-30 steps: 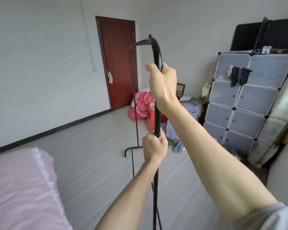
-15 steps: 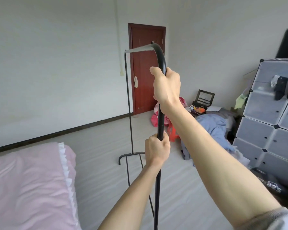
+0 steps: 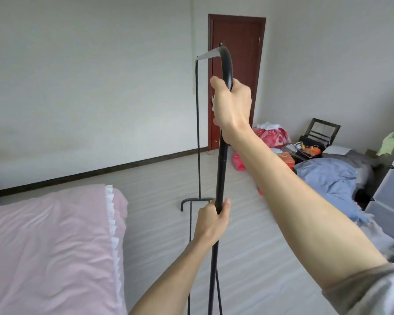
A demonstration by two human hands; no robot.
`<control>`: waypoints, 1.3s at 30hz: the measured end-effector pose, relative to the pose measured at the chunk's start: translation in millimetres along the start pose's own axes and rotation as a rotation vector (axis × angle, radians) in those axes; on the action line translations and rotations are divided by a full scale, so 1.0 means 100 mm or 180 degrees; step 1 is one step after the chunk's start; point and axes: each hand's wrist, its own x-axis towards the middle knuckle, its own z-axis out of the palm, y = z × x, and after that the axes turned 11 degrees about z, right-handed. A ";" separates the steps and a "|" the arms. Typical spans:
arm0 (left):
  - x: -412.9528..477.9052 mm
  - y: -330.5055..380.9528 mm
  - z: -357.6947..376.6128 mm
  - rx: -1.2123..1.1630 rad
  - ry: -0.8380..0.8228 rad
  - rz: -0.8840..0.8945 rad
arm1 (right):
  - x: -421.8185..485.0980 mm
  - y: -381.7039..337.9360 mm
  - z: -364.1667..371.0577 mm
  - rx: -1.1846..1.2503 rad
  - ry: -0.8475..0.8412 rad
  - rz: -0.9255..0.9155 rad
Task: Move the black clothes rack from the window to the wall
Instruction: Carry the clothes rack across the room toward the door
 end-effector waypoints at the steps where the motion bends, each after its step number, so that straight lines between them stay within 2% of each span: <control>1: 0.16 -0.01 0.02 0.0123 0.0059 -0.0024 | 0.12 0.03 0.03 -0.0004 -0.0015 0.0000; 6: 0.73 0.00 0.29 0.0398 0.0365 -0.0279 | 0.69 0.13 -0.04 -0.0062 -0.0126 0.0023; 15: 1.80 0.29 1.08 0.0627 0.0745 -0.0271 | 2.03 0.23 -0.54 0.0026 -0.0389 0.0257; 22: 2.41 0.18 1.32 0.0653 0.0933 -0.0379 | 2.68 0.44 -0.48 0.0223 -0.0720 0.0348; 32: 3.44 -0.08 1.20 0.0868 0.0929 -0.0458 | 3.65 0.74 0.04 0.0435 -0.0840 0.0397; 39: 4.43 -0.55 0.75 0.0918 0.0832 -0.0441 | 4.43 0.98 0.80 0.0426 -0.0709 0.0376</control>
